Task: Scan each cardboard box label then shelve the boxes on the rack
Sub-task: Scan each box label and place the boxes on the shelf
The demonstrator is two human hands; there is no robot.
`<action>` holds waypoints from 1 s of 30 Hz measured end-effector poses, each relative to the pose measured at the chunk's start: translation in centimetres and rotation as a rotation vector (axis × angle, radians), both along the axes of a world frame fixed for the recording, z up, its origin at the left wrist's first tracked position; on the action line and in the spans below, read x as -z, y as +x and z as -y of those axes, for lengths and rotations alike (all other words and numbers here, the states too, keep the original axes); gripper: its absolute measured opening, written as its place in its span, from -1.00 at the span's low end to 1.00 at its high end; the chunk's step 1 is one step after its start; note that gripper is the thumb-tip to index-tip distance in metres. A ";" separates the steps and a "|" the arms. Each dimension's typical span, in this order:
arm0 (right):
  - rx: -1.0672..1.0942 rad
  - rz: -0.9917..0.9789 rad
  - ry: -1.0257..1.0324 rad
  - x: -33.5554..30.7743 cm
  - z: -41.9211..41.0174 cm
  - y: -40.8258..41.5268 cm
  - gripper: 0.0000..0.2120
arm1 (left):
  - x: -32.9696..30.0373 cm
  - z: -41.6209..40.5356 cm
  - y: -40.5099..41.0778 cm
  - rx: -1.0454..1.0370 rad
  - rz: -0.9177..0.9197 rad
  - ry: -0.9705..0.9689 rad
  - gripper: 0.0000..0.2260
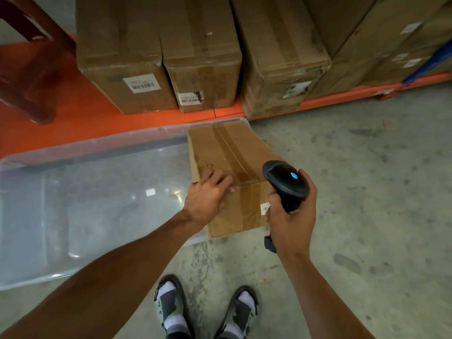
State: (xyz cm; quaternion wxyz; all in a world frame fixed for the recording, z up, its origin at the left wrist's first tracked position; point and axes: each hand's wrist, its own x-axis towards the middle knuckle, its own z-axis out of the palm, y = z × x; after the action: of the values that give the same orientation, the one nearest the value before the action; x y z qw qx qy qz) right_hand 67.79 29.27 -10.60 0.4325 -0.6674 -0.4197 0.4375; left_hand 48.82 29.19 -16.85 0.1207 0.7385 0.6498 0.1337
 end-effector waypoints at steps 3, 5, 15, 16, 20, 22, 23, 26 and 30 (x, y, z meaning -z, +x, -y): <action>0.008 0.012 -0.030 -0.1 0.6 1.0 -0.36 | -1.8 -1.9 -1.8 -0.038 0.022 -0.005 -0.61; 0.005 -0.008 -0.044 -0.1 1.1 1.2 -0.35 | -3.6 -3.8 -2.6 -0.087 0.051 0.016 -0.75; 0.041 -0.032 -0.065 -0.5 -0.3 -0.3 -0.37 | -1.5 -8.4 -6.7 -0.427 -0.021 -0.196 -0.47; 0.019 -0.017 -0.063 -0.3 -0.6 -0.5 -0.36 | -0.4 -7.4 -7.0 -0.383 -0.018 -0.196 -0.41; -0.079 0.031 -0.084 0.3 -1.5 -2.3 -0.33 | 1.7 -7.1 -6.9 -0.261 -0.086 -0.264 -0.30; -0.125 0.021 -0.097 0.1 -2.0 -3.7 -0.32 | 1.9 -7.2 -5.6 -0.264 -0.094 -0.260 -0.28; -0.149 0.021 -0.092 0.0 -2.4 -4.4 -0.32 | 1.9 -7.4 -5.3 -0.263 -0.086 -0.267 -0.27; -0.191 0.030 -0.084 -0.4 -3.7 -5.5 -0.33 | 1.0 -8.8 -7.6 -0.230 -0.049 -0.268 -0.23; -0.266 0.040 -0.147 -0.6 -5.6 -6.0 -0.39 | 0.2 -9.9 -11.4 -0.383 -0.064 -0.404 0.19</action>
State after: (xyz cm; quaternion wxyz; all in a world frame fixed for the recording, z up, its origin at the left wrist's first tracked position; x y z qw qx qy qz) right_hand 61.77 34.87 -10.02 0.3121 -0.6442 -0.4797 0.5073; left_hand 37.44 39.04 -17.10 0.2173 0.5672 0.7944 -0.0016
